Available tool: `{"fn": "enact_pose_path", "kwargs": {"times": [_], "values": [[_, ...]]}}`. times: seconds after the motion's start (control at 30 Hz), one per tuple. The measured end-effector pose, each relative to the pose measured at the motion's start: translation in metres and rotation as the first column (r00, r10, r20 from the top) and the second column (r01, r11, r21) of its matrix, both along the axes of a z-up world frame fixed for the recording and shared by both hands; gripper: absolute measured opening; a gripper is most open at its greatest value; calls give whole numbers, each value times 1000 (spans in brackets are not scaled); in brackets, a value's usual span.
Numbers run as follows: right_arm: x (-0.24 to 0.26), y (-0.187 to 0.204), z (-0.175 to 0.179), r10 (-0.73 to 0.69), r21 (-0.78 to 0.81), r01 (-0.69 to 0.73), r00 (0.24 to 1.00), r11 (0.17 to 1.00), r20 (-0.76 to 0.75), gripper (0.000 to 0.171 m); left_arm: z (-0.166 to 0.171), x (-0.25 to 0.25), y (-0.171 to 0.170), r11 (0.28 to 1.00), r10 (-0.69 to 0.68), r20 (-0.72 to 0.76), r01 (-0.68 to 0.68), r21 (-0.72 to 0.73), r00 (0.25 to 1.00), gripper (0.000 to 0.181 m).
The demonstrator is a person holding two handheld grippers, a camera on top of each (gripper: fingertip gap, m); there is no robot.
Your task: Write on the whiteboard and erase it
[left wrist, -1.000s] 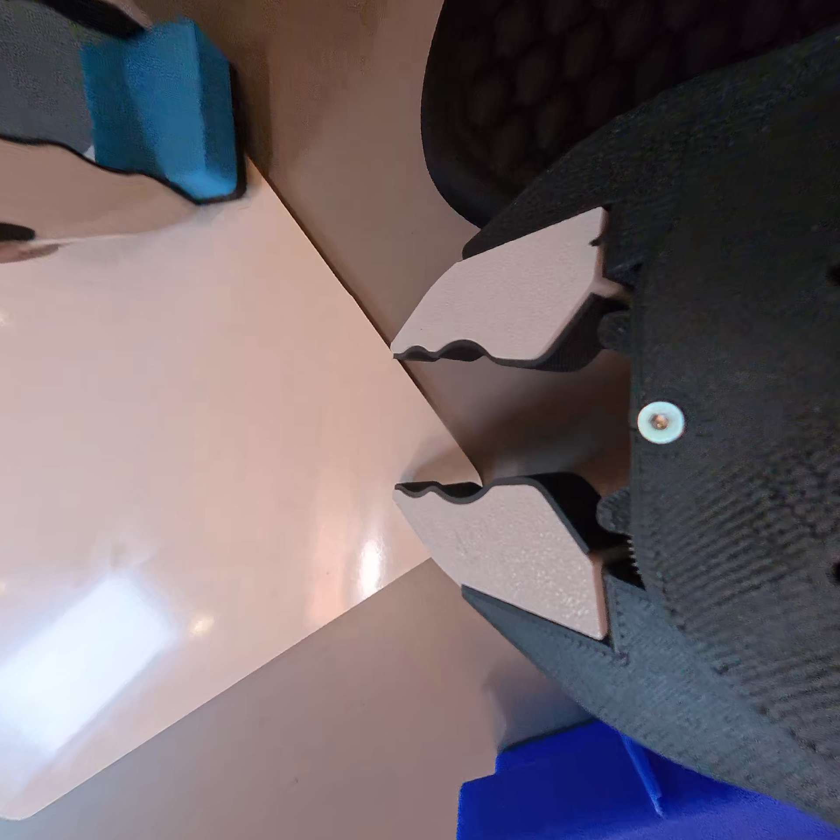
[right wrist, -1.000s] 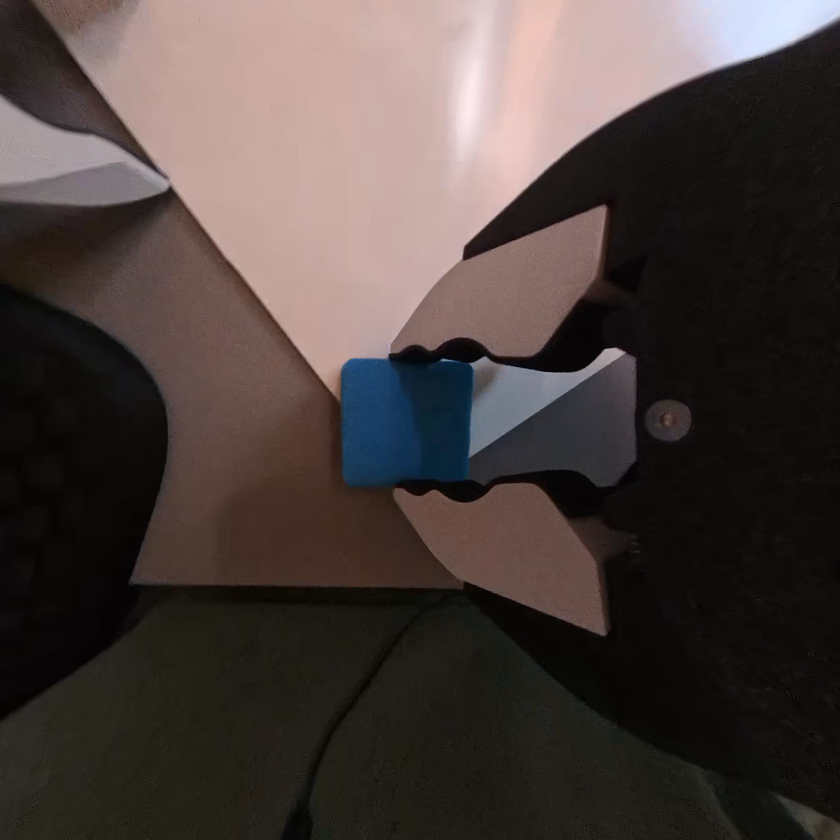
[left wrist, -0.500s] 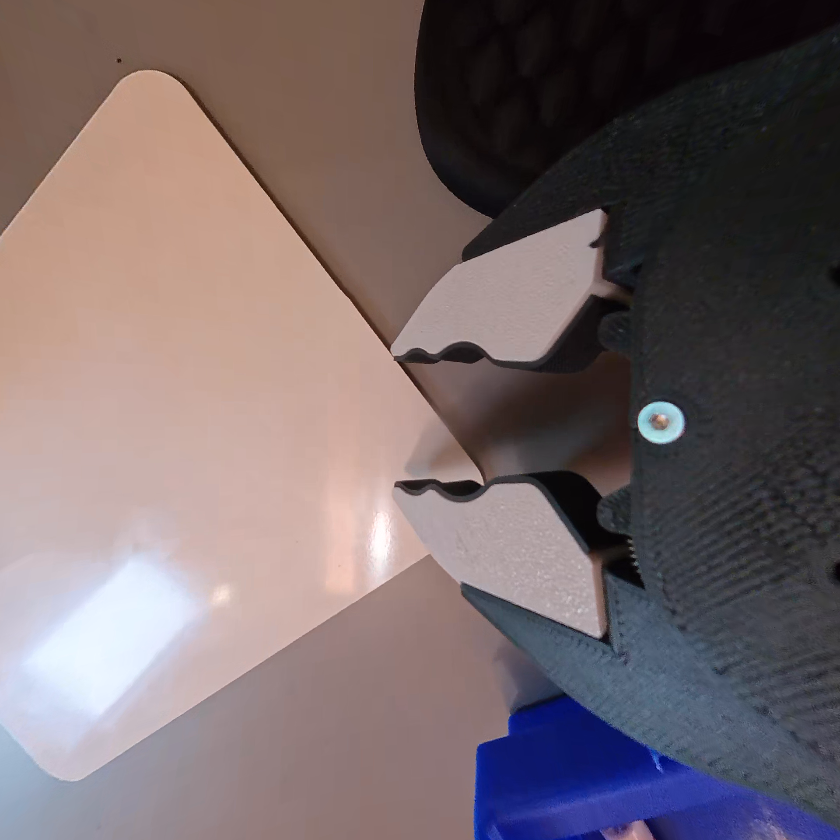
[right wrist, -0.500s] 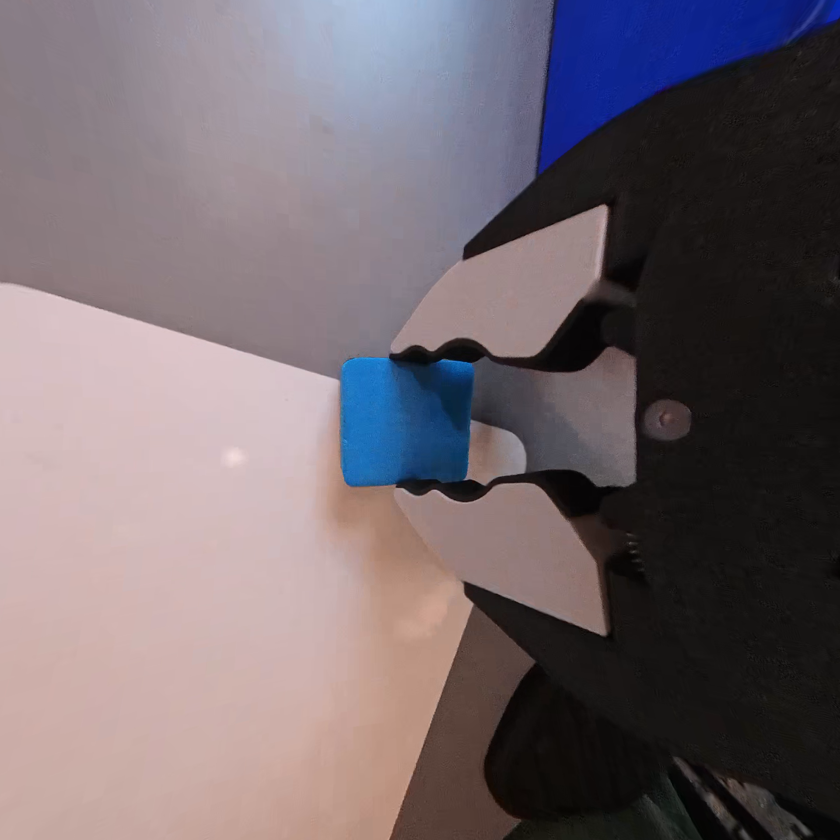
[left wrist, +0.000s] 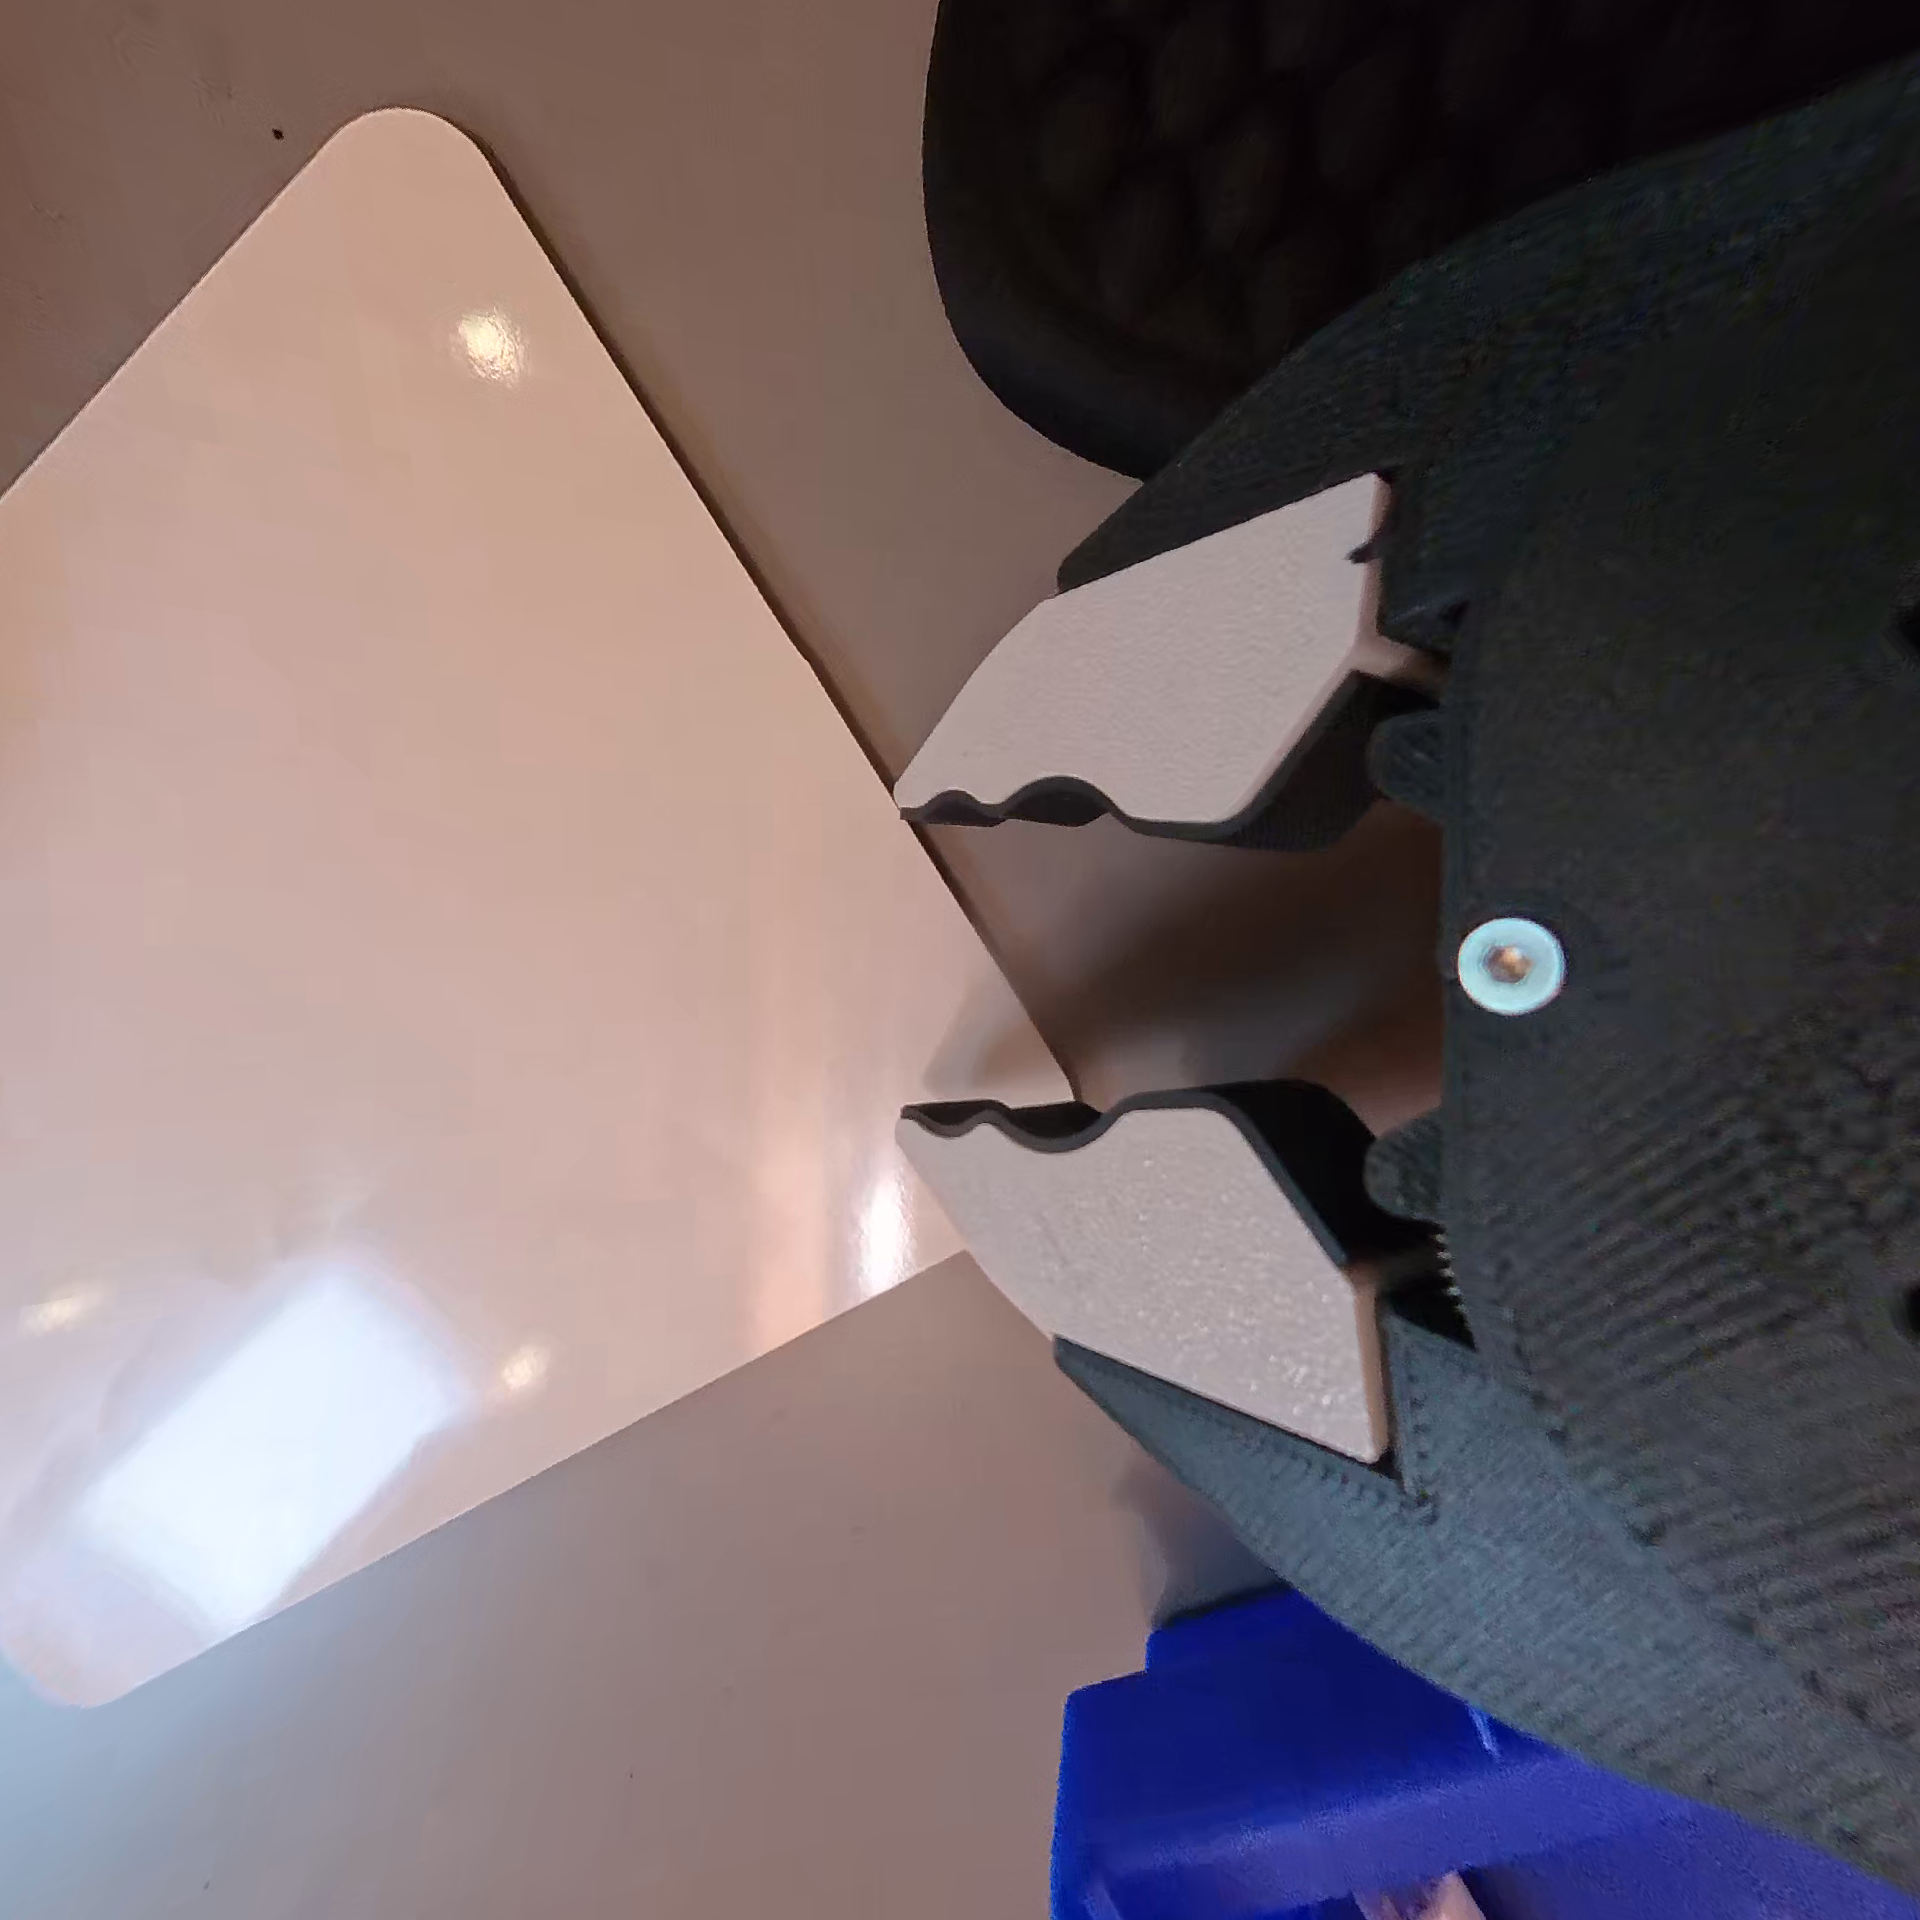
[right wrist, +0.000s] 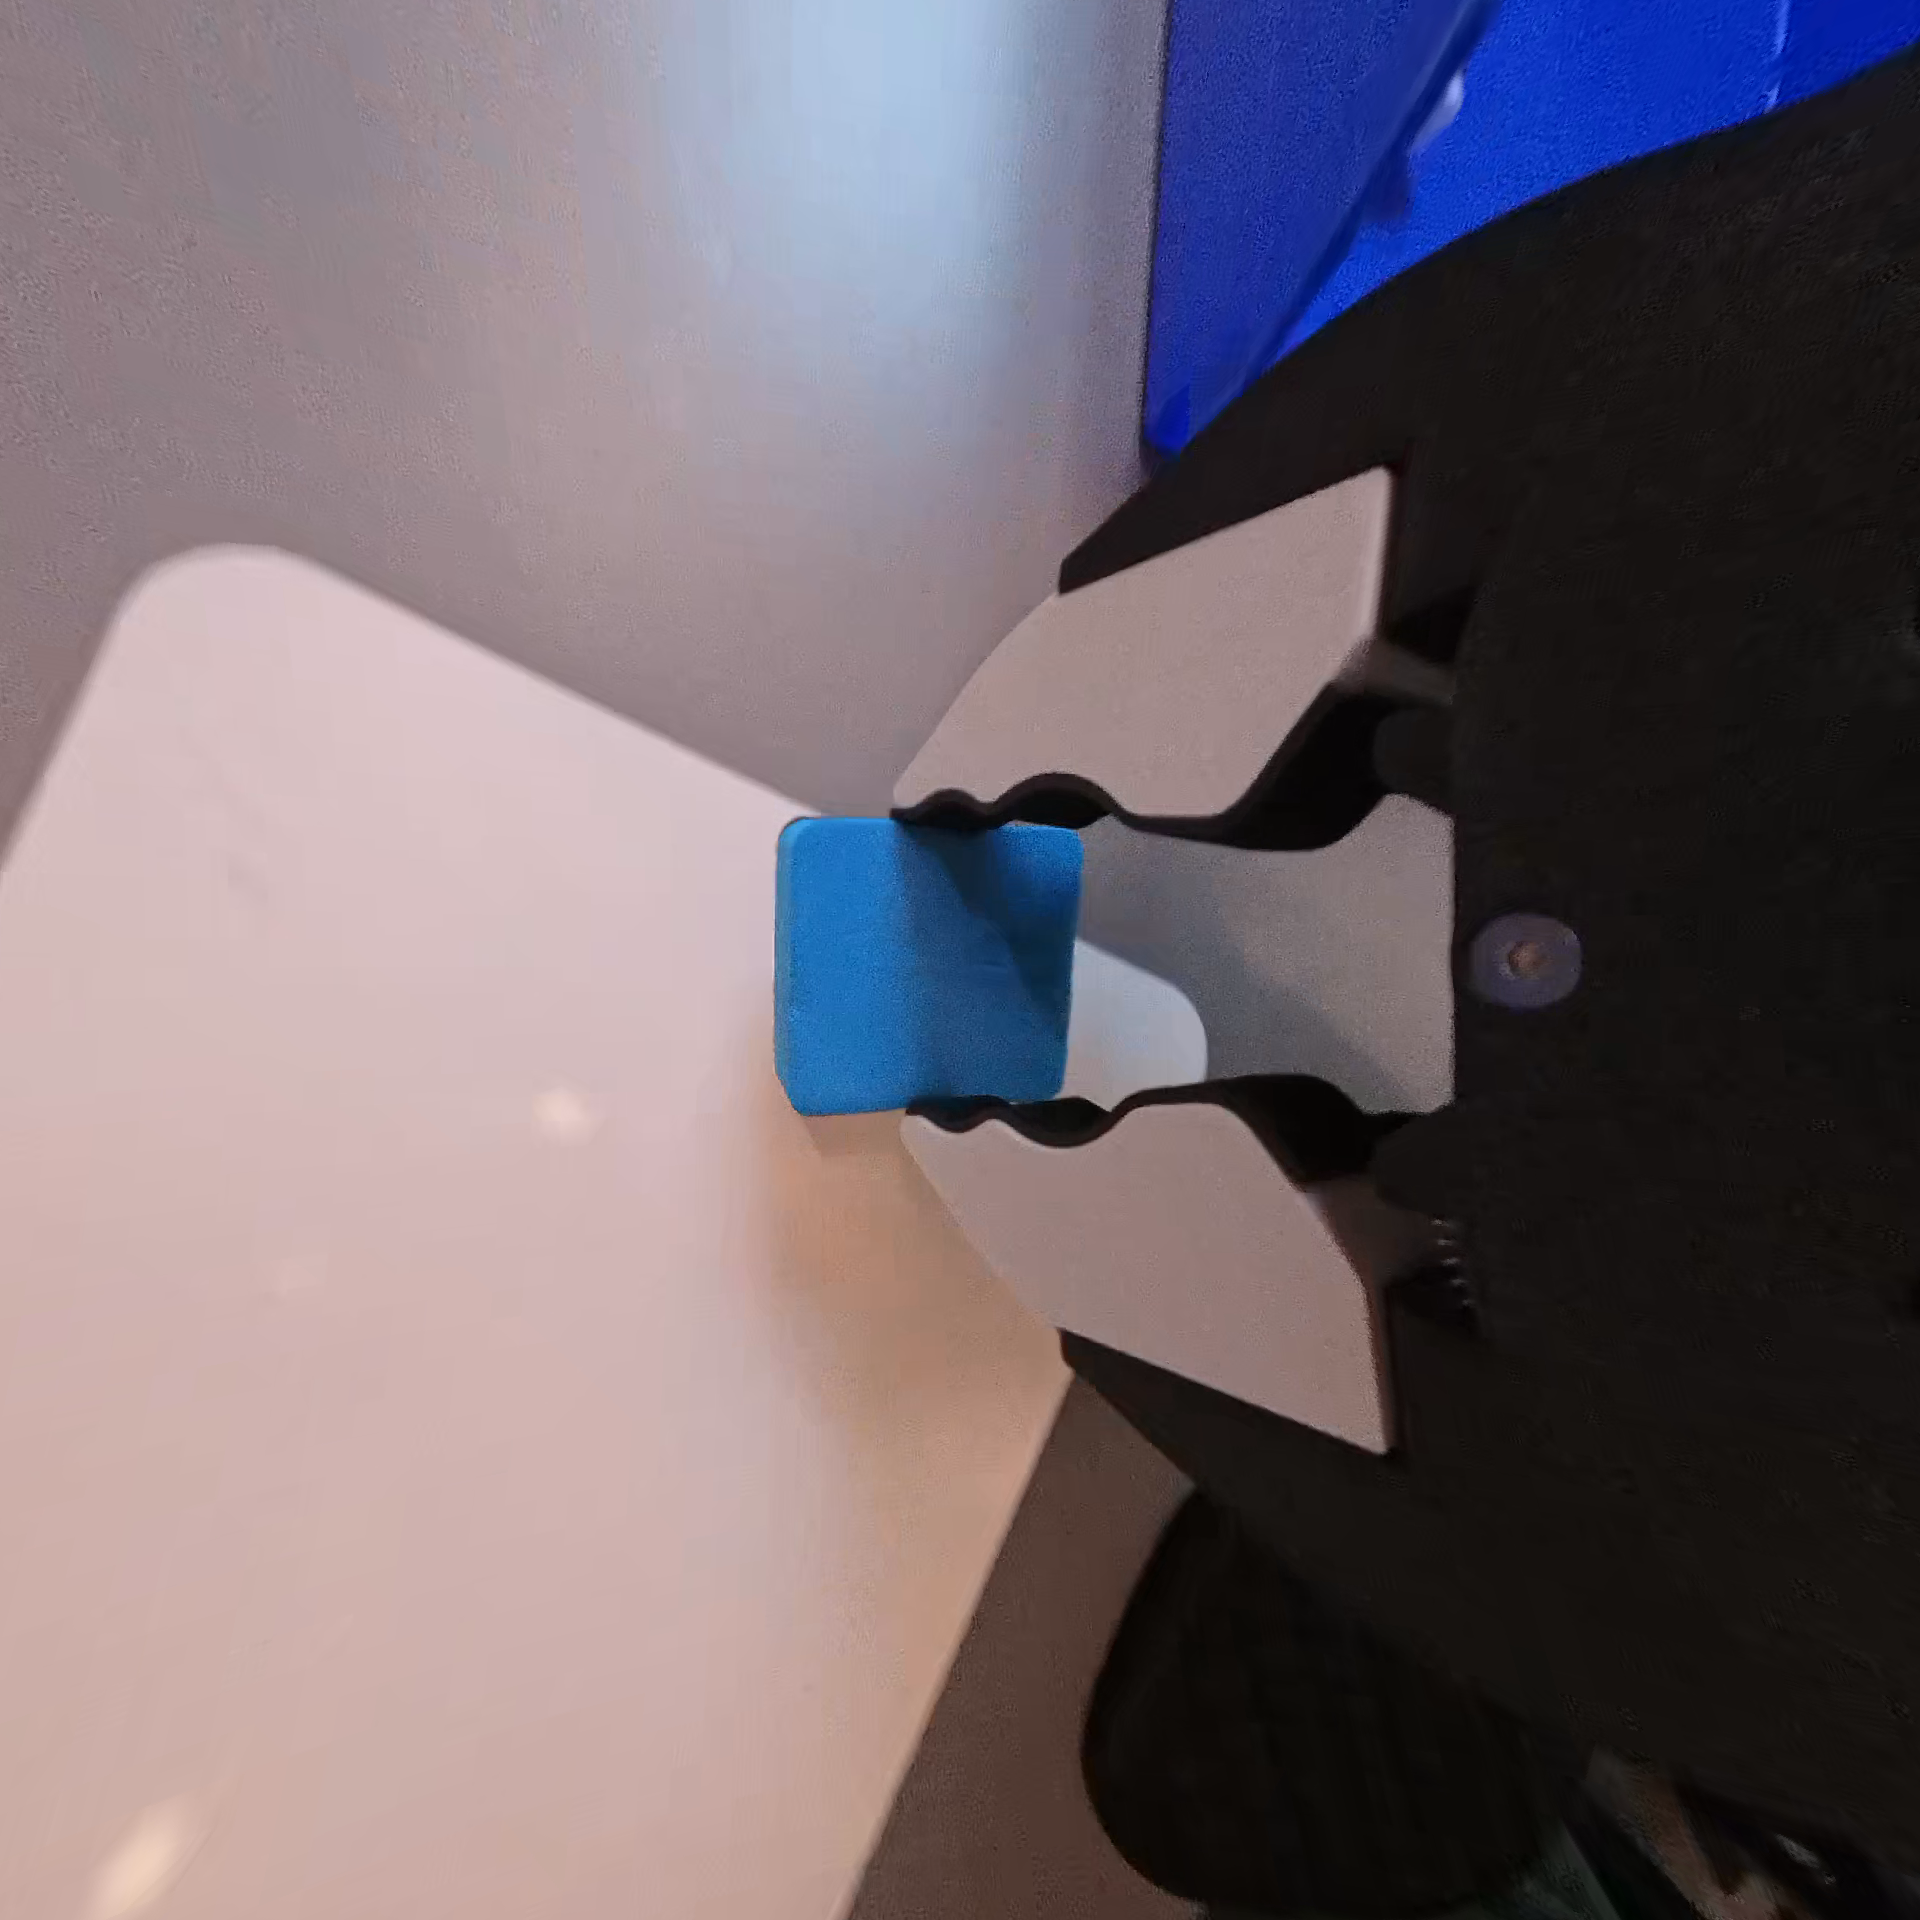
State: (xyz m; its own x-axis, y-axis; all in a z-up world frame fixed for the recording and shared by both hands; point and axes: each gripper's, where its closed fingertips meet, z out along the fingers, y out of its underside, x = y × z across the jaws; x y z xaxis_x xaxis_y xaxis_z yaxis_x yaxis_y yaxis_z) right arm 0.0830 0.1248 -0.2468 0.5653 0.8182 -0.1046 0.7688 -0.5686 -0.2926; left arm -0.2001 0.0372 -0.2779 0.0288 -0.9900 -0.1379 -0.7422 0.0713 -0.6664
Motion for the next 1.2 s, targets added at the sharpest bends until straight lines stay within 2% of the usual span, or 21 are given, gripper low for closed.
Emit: {"fn": "enact_pose_path", "kwargs": {"times": [0.13,0.23,0.3,0.43,0.63,0.7,0.77,0.83,0.9,1.03,1.2], "values": [[13,51,-10,-106,85,97,988,992,115,50,0,0,0,1000,2,8,-2,-11,1000,51],[25,62,-24,-100,138,69,969,988,226,50,0,0,-1,1000,1,13,-1,-19,1000,50],[19,56,-24,-62,129,36,978,991,200,50,-1,0,-1,1000,-1,18,2,-26,1000,50],[25,39,-24,-21,142,-14,970,990,242,50,-1,-2,-2,999,-6,20,7,-50,1000,52],[45,-8,-23,43,15,-49,961,999,274,50,-1,-4,-4,998,-15,16,16,-68,1000,53],[50,11,-7,44,102,-83,941,991,334,50,-2,-4,-4,997,-17,24,19,-80,1000,52],[32,40,18,65,182,-118,959,976,277,50,-2,-4,-3,995,-14,33,18,-94,999,53],[9,70,38,168,225,-222,957,949,237,50,-2,-4,-3,996,-16,36,19,-89,999,53],[-4,103,42,260,263,-330,927,906,269,50,-1,-3,-2,997,-9,36,11,-79,999,53],[-19,141,10,315,187,-365,916,912,248,50,0,0,-3,999,-19,29,20,-27,999,50],[-19,143,-29,339,51,-354,921,934,190,53,0,1,-2,999,-19,44,20,-26,999,50]]}}
